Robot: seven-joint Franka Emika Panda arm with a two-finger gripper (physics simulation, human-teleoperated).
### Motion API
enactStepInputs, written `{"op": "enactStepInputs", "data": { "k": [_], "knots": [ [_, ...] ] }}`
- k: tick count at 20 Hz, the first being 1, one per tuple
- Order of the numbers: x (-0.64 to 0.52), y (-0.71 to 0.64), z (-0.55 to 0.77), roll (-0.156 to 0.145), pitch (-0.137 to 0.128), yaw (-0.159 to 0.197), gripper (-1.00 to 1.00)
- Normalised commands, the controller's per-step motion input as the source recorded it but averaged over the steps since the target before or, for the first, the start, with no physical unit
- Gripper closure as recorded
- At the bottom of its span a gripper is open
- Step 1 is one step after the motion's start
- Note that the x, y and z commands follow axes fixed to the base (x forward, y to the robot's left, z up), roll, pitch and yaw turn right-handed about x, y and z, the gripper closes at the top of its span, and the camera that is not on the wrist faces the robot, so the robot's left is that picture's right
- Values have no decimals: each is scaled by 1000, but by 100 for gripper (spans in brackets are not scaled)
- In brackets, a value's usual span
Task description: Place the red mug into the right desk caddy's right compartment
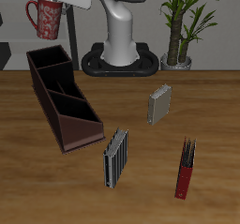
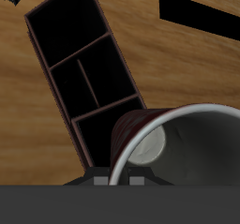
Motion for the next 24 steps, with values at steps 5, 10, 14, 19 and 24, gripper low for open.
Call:
{"op": "enactStepInputs", "data": {
  "k": [5,10,14,19,24],
  "knots": [
    [71,37,-165,9,-1,-24,100],
    [162,-68,-180,-6,-1,-27,100],
    [30,-25,-129,-26,-6,-19,100],
    [-141,-34,-238,20,14,-23,100],
    [-159,-10,-114,17,-9,0,100]
  ]
}}
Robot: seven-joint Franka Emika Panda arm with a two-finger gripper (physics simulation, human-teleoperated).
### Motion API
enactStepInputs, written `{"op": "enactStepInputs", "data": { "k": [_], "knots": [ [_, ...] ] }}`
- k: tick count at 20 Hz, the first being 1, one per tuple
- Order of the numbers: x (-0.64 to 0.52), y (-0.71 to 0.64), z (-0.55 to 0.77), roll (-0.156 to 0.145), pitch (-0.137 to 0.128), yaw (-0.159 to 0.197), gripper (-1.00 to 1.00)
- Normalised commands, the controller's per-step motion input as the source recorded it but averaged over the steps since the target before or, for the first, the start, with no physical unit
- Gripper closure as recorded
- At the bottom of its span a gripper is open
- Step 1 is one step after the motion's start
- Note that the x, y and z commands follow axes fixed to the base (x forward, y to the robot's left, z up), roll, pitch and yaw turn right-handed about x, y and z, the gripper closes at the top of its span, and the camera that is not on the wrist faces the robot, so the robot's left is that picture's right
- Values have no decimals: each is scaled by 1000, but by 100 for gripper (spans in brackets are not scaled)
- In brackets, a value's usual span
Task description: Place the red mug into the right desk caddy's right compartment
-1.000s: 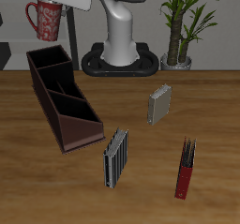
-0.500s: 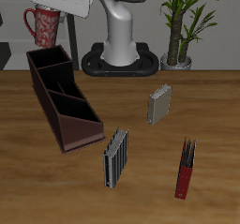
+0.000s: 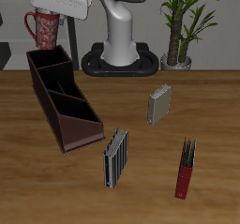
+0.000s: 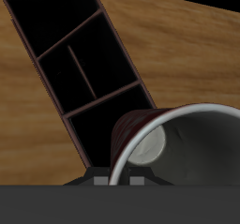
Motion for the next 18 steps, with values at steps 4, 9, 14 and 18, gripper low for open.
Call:
{"op": "enactStepInputs", "data": {
  "k": [4,9,14,18],
  "knots": [
    [154,-165,-91,-29,20,-28,100],
    [117,-98,-105,-13,8,-26,100],
    [76,37,-198,12,24,-26,100],
    [68,60,-189,10,14,-22,100]
  ]
}}
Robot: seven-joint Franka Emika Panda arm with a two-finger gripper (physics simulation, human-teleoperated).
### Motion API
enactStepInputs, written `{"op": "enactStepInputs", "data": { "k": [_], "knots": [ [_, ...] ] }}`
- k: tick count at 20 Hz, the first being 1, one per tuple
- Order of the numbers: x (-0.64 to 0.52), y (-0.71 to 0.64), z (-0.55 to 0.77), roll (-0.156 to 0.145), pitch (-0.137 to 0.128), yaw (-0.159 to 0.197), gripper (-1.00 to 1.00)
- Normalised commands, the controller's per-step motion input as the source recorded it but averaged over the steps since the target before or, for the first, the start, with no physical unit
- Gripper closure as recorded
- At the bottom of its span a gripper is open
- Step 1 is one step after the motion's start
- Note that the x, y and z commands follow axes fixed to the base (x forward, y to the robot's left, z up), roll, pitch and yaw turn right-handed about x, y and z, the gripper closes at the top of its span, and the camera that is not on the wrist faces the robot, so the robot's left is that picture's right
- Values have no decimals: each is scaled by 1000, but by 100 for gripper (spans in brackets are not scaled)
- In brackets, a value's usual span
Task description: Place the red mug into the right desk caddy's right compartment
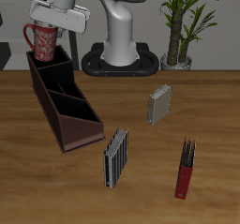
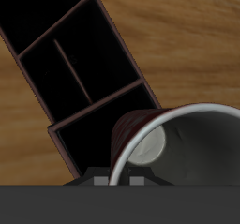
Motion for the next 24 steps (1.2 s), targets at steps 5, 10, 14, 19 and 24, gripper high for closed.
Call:
{"op": "enactStepInputs", "data": {
  "k": [5,10,14,19,24],
  "knots": [
    [151,1,-277,2,43,-33,100],
    [132,7,-289,-4,39,-25,100],
    [68,61,-341,21,52,-31,100],
    [-13,97,-284,25,51,-47,100],
    [-132,83,-185,39,58,-86,100]
  ]
}}
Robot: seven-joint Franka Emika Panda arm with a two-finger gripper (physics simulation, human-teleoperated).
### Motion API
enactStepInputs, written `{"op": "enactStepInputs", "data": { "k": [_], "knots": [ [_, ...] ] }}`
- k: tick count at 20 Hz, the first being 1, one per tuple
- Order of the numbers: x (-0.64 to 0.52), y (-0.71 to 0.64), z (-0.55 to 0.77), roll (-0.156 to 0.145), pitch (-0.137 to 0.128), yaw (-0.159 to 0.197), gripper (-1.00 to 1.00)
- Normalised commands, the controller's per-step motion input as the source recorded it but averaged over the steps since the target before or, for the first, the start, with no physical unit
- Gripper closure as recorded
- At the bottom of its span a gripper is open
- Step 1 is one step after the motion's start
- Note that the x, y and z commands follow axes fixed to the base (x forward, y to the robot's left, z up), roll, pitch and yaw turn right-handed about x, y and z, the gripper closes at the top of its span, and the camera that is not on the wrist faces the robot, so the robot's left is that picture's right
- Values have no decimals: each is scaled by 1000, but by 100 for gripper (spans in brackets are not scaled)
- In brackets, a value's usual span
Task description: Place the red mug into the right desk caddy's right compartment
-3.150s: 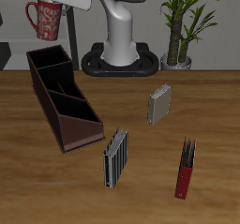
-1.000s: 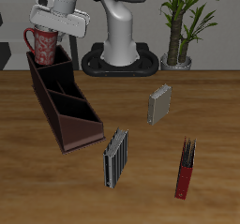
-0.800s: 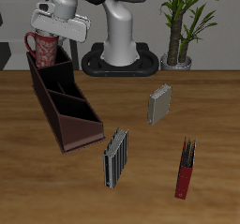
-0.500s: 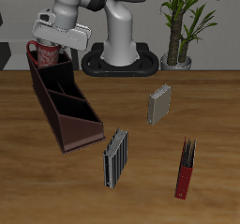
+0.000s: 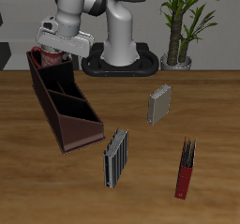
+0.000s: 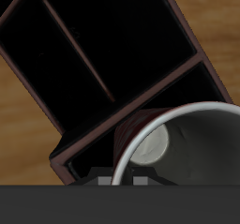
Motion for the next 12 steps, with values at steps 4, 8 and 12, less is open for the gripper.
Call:
{"op": "enactStepInputs", "data": {
  "k": [4,8,12],
  "knots": [
    [-78,159,-157,94,157,-159,100],
    [-136,121,193,60,15,-85,-100],
    [-87,50,181,-7,-12,-18,-100]
  ]
}}
